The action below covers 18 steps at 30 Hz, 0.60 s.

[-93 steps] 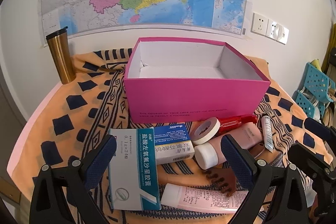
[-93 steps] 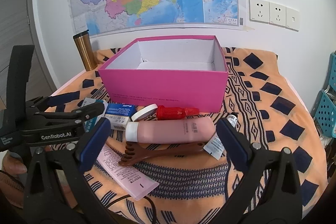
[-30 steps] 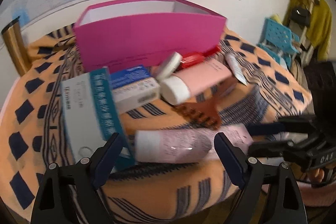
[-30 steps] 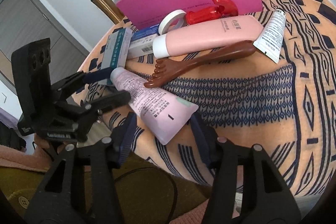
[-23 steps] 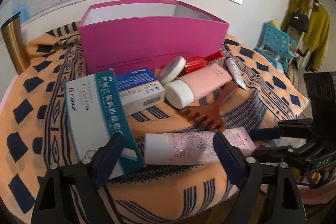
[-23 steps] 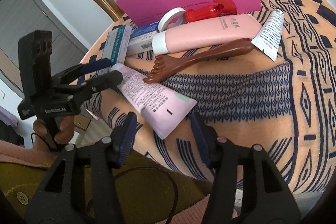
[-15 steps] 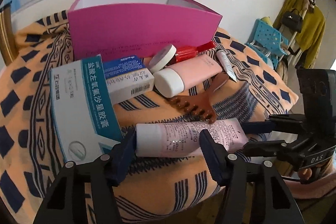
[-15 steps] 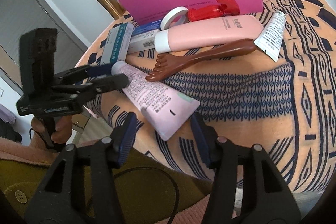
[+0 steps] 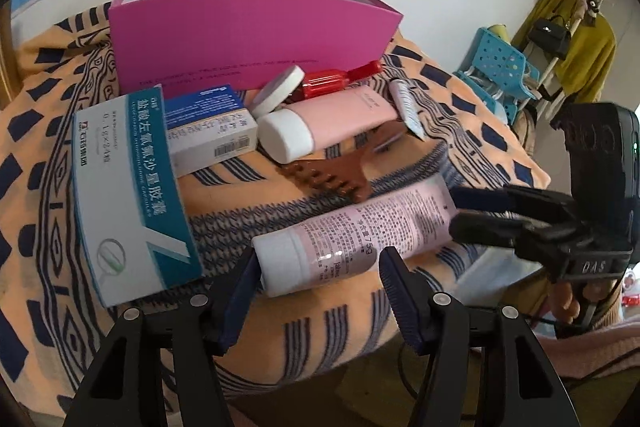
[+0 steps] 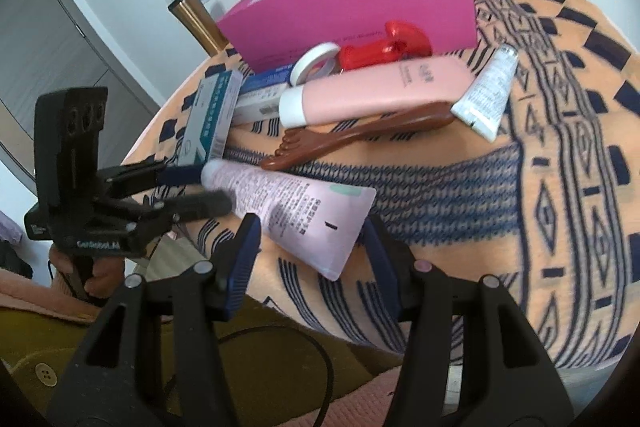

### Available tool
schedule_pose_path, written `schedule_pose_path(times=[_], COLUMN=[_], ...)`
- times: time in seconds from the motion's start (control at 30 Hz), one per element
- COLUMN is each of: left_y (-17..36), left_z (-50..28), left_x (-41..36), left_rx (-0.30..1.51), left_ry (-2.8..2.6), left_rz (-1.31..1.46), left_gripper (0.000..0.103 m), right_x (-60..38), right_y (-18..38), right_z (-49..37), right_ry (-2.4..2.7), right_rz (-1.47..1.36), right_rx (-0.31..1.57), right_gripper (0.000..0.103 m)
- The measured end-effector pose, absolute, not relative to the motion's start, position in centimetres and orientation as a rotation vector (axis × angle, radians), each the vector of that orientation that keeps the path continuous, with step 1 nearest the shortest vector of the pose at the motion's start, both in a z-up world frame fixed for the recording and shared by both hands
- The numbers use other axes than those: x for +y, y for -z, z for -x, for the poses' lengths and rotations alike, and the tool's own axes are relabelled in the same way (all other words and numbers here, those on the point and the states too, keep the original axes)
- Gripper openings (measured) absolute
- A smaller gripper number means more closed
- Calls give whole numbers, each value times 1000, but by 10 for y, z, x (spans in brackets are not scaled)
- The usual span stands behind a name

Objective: Organize rigid objects

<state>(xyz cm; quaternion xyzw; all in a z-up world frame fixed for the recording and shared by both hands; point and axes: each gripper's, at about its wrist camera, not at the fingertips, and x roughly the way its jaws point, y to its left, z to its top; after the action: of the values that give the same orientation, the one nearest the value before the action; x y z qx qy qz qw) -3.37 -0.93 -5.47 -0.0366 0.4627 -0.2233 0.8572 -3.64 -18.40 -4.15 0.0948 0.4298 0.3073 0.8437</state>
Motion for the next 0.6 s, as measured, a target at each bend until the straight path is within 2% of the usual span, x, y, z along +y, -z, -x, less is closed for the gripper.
schedule_pose_path(times=[0.33, 0.6], left_y=[21, -20], left_z=[32, -8], left_x=[-16, -16], left_rx=[885, 788], left_ry=[493, 464], left_rz=[76, 84], left_gripper=[62, 62], right_x=[-195, -196], right_y=[9, -29], right_z=[29, 1], right_ry=[-633, -619], right_rz=[-175, -143], right_rx=[809, 700], right_gripper=[56, 56])
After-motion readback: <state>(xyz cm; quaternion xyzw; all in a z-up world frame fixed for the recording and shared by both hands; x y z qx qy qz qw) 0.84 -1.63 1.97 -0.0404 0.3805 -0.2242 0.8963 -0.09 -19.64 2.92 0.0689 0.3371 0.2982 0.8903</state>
